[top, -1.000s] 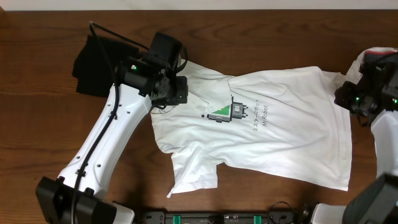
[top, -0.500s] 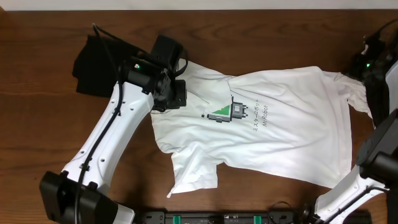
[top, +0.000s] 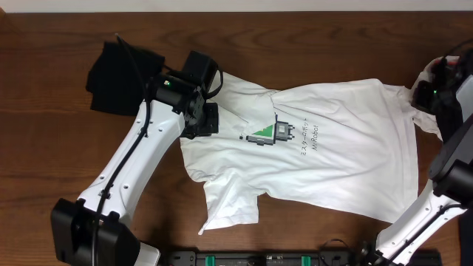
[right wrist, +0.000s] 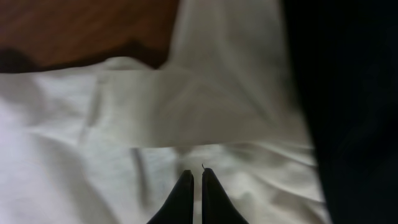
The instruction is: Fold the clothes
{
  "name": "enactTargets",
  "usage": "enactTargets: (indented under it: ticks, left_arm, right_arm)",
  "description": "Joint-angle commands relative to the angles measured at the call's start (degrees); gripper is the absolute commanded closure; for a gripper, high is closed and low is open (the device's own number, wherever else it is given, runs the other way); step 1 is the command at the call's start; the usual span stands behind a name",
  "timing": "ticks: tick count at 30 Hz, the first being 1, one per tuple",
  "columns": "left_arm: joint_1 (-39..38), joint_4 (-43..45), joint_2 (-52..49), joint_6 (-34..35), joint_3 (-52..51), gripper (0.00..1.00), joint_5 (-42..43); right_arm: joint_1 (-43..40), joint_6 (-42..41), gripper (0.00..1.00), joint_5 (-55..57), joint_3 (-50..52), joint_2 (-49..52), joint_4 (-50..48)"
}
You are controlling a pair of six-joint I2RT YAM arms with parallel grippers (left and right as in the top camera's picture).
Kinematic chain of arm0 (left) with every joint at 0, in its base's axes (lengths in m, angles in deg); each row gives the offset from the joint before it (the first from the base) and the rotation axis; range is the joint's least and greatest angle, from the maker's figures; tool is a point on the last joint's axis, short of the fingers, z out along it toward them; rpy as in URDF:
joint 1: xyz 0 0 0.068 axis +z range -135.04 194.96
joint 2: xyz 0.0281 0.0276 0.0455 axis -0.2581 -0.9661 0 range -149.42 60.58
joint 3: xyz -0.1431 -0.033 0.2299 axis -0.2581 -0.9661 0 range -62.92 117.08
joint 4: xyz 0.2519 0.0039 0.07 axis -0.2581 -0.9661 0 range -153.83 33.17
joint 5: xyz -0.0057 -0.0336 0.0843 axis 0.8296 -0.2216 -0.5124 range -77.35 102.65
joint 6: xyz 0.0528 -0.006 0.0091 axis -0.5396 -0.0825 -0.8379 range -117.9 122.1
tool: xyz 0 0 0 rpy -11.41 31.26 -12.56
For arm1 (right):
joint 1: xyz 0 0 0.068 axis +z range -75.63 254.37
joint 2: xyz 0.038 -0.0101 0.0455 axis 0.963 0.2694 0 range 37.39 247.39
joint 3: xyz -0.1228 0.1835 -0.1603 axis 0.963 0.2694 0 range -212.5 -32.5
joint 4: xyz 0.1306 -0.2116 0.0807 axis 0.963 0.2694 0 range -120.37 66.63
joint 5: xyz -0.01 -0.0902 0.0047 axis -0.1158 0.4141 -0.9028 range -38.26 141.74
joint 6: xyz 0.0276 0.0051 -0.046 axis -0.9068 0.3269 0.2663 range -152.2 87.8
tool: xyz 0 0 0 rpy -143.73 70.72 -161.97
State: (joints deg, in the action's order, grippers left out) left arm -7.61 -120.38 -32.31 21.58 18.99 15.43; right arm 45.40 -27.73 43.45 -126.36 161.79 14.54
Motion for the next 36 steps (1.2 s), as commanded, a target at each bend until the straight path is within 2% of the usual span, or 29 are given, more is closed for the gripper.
enactTargets:
  ticks: [1,5,10,16,22,28,31,33,36]
  left_arm:
    - [0.1,0.1,-0.7,0.0,-0.8,0.78,-0.9]
    - [0.1,1.0,-0.7,0.0,-0.8,0.78,-0.9]
    - [0.1,1.7,-0.7,0.0,-0.8,0.78,-0.9]
    - [0.1,1.9,-0.7,-0.4,-0.8,0.78,-1.0]
    - [0.1,3.4,-0.7,-0.4,-0.8,0.78,-0.9]
    - [0.1,4.1,-0.7,-0.4,-0.8,0.78,-0.9]
    - [0.1,4.1,-0.7,-0.4,-0.8,0.77,-0.9]
    - [0.1,4.1,-0.7,-0.4,-0.8,0.77,-0.9]
    - [0.1,4.2,-0.7,-0.4,-0.8,0.77,-0.9]
  right_arm:
    - [-1.4,0.9,0.95,0.8,-0.8,2.6,-0.8]
    - [-2.2,0.9,0.94,1.4,-0.8,5.9,-2.4]
    - [-4.3,-0.8,0.94,7.3,-1.3,7.3,-5.3]
    - [-9.0,-1.1,0.94,7.2,-8.7,7.3,-3.6]
    - [-10.8,-1.0,0.94,1.3,-15.8,7.3,-1.3]
    - [-9.2,-0.5,0.90,-8.8,-27.6,7.3,8.2]
    - [-7.7,-0.6,0.89,-9.3,-32.7,7.3,14.1]
    - [-6.5,-0.9,0.89,-9.5,-34.1,7.3,16.7]
    - [-4.3,-0.7,0.94,-13.5,-33.6,7.4,20.4]
